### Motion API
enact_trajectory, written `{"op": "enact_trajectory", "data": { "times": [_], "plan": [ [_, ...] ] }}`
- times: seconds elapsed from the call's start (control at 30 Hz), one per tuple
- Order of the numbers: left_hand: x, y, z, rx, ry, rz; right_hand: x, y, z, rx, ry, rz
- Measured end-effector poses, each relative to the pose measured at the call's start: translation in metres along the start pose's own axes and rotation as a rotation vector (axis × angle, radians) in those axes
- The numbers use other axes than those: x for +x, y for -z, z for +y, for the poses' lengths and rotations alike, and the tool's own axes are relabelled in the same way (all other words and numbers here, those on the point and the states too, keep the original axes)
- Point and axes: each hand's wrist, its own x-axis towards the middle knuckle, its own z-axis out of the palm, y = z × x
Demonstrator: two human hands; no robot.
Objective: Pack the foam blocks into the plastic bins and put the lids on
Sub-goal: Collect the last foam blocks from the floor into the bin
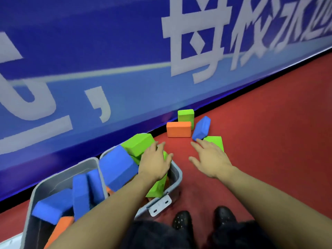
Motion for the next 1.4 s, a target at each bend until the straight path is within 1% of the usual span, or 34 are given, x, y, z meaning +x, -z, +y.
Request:
{"op": "enact_trajectory", "data": {
  "times": [0.13, 0.27, 0.37, 0.43, 0.53, 0.77, 0.9, 1.03, 1.17, 1.23, 1.3, 1.4],
  "plan": [
    [0.102, -0.084, 0.041, -0.081, 0.049, -0.091, 0.065, -0.048, 0.100, 0.068, -0.156, -0.064],
    [0.236, -0.190, 0.074, -0.195, 0.131, -0.172, 0.159, -0.132, 0.198, 0.155, -0.292, -0.164],
    [0.319, -0.269, 0.080, -0.195, 0.106, -0.217, 0.224, -0.196, 0.255, 0.207, -0.402, -0.222],
    [0.363, -0.319, 0.078, -0.147, 0.067, -0.255, 0.258, -0.242, 0.288, 0.288, -0.526, -0.225],
    [0.406, -0.359, 0.072, -0.083, 0.007, -0.270, 0.283, -0.288, 0.311, 0.384, -0.640, -0.213],
    [0.502, -0.451, 0.098, -0.086, -0.083, -0.221, 0.329, -0.377, 0.363, 0.577, -0.923, -0.233],
    [0.530, -0.485, 0.108, 0.016, -0.102, -0.217, 0.343, -0.408, 0.373, 0.641, -1.033, -0.220],
    [0.541, -0.503, 0.101, 0.062, 0.011, -0.235, 0.343, -0.420, 0.373, 0.715, -1.059, -0.113],
    [0.535, -0.499, 0.088, 0.057, -0.027, -0.124, 0.335, -0.422, 0.366, 0.845, -1.077, -0.030],
    [0.526, -0.490, 0.082, 0.014, 0.010, -0.081, 0.328, -0.418, 0.359, 0.862, -1.088, 0.008],
    [0.512, -0.476, 0.079, -0.080, 0.063, -0.047, 0.316, -0.411, 0.348, 0.856, -1.112, 0.066],
    [0.486, -0.444, 0.080, -0.224, 0.131, -0.037, 0.291, -0.393, 0.331, 0.847, -1.137, 0.184]
  ]
}}
